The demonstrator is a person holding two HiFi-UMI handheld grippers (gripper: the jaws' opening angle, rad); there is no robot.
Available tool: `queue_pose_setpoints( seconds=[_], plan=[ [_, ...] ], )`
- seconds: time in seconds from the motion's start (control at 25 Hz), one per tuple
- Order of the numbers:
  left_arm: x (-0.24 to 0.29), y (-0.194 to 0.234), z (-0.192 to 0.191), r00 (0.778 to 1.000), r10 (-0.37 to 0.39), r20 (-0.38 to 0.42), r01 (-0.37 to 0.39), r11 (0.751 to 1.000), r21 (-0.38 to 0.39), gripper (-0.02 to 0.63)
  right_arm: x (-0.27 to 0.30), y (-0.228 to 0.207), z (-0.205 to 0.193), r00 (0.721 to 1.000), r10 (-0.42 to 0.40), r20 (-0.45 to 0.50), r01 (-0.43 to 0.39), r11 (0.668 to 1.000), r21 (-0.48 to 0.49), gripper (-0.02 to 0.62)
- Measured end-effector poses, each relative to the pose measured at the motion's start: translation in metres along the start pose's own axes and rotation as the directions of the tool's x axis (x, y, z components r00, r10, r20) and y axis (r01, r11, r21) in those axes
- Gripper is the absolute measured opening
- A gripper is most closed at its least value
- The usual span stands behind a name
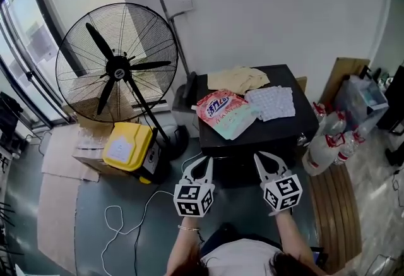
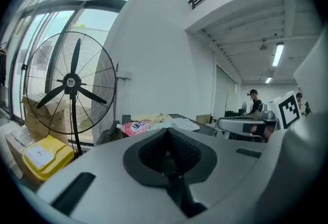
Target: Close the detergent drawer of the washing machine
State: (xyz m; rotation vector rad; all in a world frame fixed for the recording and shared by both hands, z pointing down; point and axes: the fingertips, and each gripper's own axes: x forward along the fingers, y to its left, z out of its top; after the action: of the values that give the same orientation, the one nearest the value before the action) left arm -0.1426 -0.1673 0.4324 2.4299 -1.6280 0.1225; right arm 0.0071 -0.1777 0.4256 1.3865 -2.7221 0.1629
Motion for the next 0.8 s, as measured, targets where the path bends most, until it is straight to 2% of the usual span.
queue_pose_setpoints(
  seconds=[0.48,0.8],
  plan=[
    [-0.019,-0.06,0.027,0.998,0.027,0.057,-0.031,0.997,0.065,0.017,-0.045,-0.018,0.028,0.999,0.012,0.051,-0.01,1.0,-0.024,0.026],
    [-0.026,-0.074,0.033,0.995,0.055,0.083,-0.061,0.995,0.082,0.017,-0.063,-0.024,0.036,1.0,-0.003,0.027,0.006,0.994,-0.113,0.026]
  ],
)
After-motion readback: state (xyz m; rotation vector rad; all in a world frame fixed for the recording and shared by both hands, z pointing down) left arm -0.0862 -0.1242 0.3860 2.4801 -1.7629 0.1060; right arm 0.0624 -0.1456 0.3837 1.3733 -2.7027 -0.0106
